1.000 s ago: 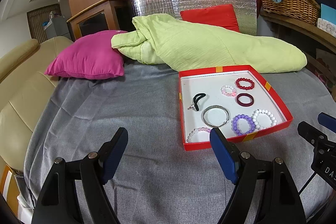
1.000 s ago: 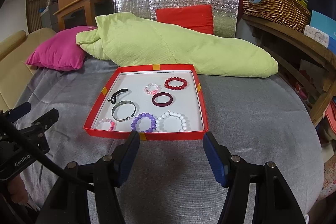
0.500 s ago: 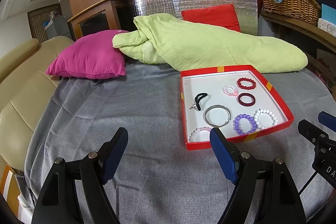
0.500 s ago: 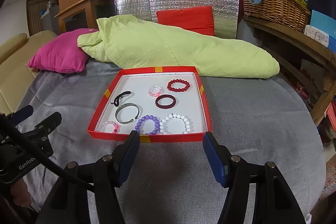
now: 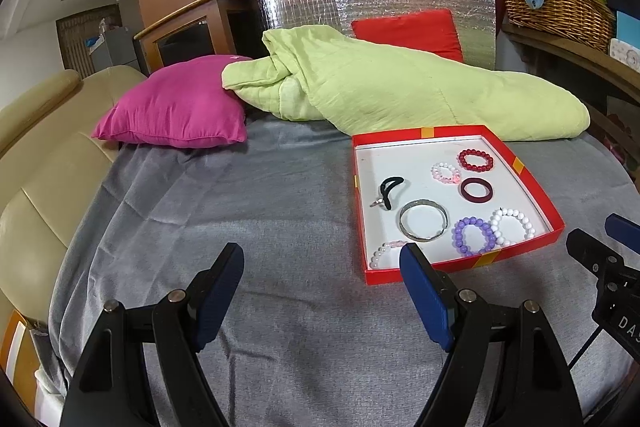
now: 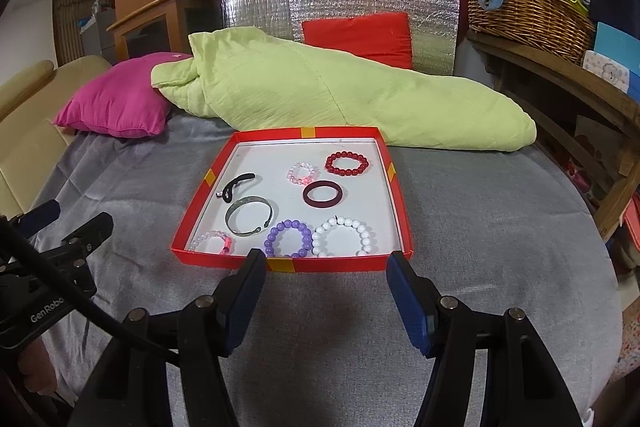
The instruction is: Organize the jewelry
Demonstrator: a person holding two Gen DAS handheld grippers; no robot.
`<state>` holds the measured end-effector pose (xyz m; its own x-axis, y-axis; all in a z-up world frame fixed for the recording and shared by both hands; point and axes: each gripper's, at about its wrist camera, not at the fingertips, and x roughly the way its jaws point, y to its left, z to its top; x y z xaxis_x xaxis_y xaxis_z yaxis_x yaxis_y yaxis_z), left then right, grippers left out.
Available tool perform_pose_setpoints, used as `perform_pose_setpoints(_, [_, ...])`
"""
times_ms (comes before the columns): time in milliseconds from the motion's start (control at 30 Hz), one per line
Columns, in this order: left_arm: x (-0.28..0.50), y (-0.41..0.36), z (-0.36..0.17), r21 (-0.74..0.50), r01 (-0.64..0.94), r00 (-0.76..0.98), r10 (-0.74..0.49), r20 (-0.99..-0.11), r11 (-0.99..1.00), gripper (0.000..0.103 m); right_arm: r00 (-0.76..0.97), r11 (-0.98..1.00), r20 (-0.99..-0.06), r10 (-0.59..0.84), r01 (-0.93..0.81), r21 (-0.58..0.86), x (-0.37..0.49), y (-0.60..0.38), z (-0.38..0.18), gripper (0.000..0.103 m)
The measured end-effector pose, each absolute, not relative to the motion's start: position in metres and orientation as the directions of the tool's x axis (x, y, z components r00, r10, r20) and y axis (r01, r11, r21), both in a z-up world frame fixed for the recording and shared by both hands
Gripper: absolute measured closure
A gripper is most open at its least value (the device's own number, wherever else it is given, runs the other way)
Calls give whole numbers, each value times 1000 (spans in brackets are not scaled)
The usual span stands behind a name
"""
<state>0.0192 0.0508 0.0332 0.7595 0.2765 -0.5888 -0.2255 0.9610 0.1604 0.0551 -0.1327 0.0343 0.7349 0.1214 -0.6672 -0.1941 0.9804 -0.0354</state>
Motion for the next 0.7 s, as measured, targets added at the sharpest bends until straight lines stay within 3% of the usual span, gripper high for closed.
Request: perform_pose_setpoints(700, [20, 48, 32, 167, -222, 755, 278, -593, 960, 22, 735, 983, -667, 119, -183, -27, 58, -140, 35, 37])
